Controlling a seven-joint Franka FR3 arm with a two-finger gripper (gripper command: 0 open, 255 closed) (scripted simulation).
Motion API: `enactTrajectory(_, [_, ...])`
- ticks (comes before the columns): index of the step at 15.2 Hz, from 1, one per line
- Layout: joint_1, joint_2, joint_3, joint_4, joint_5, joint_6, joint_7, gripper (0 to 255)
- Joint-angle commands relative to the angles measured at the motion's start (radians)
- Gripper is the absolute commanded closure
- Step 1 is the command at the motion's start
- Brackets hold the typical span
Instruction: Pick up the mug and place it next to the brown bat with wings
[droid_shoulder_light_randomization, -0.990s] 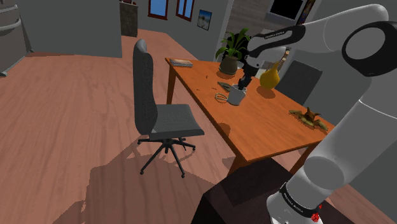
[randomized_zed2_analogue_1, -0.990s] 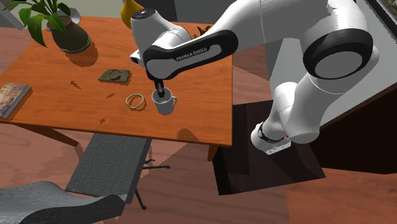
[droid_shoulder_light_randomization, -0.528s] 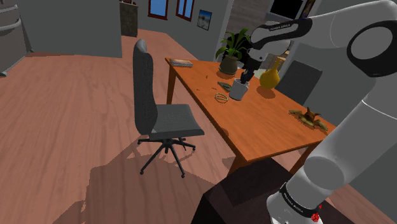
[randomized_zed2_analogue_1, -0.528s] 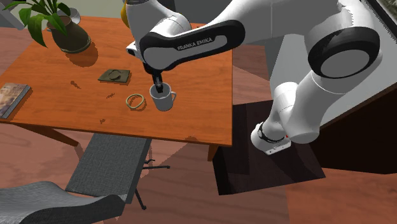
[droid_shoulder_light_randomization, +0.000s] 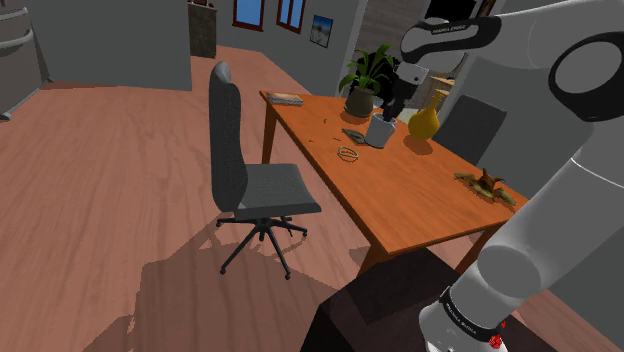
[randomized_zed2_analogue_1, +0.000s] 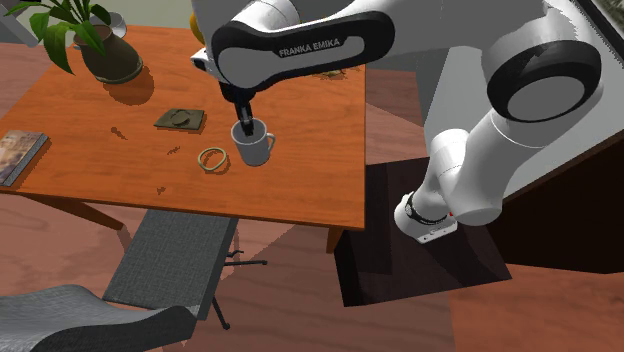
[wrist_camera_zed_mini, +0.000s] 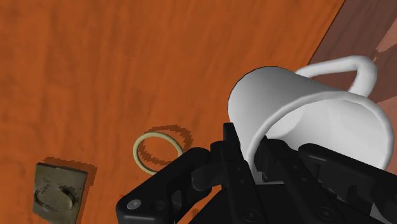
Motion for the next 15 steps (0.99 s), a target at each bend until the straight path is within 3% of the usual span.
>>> enactTrajectory(1, [-0.019, 0.005, -0.020, 0.008, 0.002, -0.007, -0.038, 255])
enactTrajectory(15, [-0.207, 0.188, -0.177, 0.188, 0.086, -0.061, -0.398, 255])
